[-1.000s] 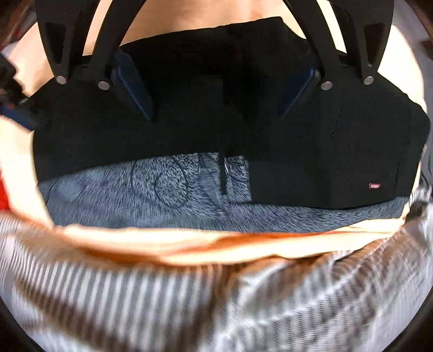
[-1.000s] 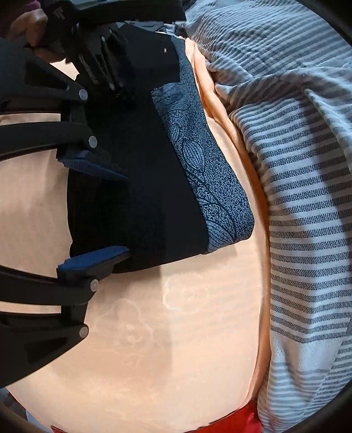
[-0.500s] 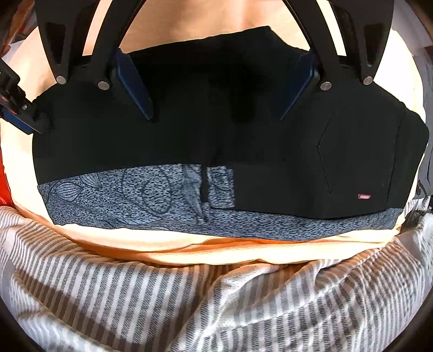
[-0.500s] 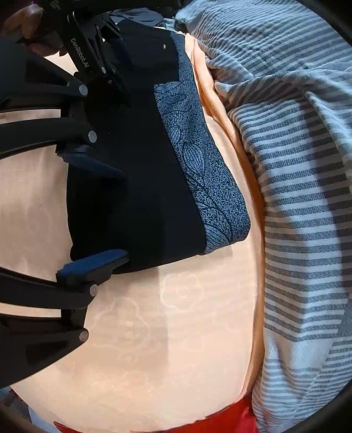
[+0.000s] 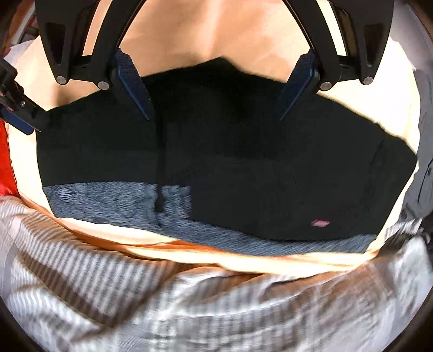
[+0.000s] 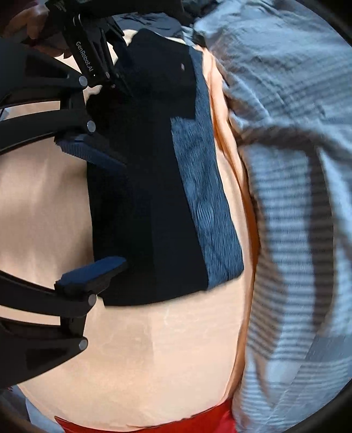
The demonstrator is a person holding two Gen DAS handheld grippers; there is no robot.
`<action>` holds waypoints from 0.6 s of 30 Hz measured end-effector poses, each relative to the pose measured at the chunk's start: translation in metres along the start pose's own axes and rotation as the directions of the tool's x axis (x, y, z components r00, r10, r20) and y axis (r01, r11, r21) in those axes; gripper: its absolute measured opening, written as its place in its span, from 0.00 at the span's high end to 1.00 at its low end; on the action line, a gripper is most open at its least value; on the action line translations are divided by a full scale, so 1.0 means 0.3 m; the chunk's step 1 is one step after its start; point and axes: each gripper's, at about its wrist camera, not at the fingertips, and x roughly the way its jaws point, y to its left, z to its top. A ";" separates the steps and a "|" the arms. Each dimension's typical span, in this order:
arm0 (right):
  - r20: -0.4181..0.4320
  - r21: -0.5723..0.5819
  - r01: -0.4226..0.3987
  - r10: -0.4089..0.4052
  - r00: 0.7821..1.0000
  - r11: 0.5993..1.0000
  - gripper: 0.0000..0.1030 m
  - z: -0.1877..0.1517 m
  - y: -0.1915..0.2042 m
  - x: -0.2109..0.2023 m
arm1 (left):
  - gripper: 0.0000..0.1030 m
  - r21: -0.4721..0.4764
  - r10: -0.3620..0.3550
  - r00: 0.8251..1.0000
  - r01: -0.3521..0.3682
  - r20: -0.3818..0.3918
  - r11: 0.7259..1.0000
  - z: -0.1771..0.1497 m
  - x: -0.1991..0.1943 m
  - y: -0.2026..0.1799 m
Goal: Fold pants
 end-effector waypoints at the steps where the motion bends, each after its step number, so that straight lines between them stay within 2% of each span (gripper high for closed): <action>1: -0.007 -0.004 -0.007 0.007 1.000 1.000 0.31 0.000 0.019 0.002 | 0.10 -0.012 0.004 1.000 -0.004 -0.004 1.000 -0.010 0.003 0.016; 10: -0.070 -0.066 -0.046 0.041 0.997 0.997 0.31 -0.023 0.206 0.049 | 0.10 -0.191 0.033 0.999 -0.034 -0.010 0.981 -0.077 -0.014 0.277; 14: -0.104 -0.114 -0.054 0.042 0.994 0.992 0.31 -0.039 0.304 0.101 | 0.10 -0.282 0.037 0.999 -0.033 0.007 0.959 -0.094 -0.011 0.395; 17: -0.131 -0.142 -0.056 0.037 0.991 0.988 0.31 -0.046 0.357 0.140 | 0.10 -0.361 0.038 0.999 -0.021 0.039 0.932 -0.098 -0.016 0.497; 18: -0.140 -0.151 -0.055 0.034 0.989 0.987 0.31 -0.045 0.373 0.155 | 0.10 -0.403 0.034 0.998 -0.010 0.051 0.915 -0.099 -0.017 0.545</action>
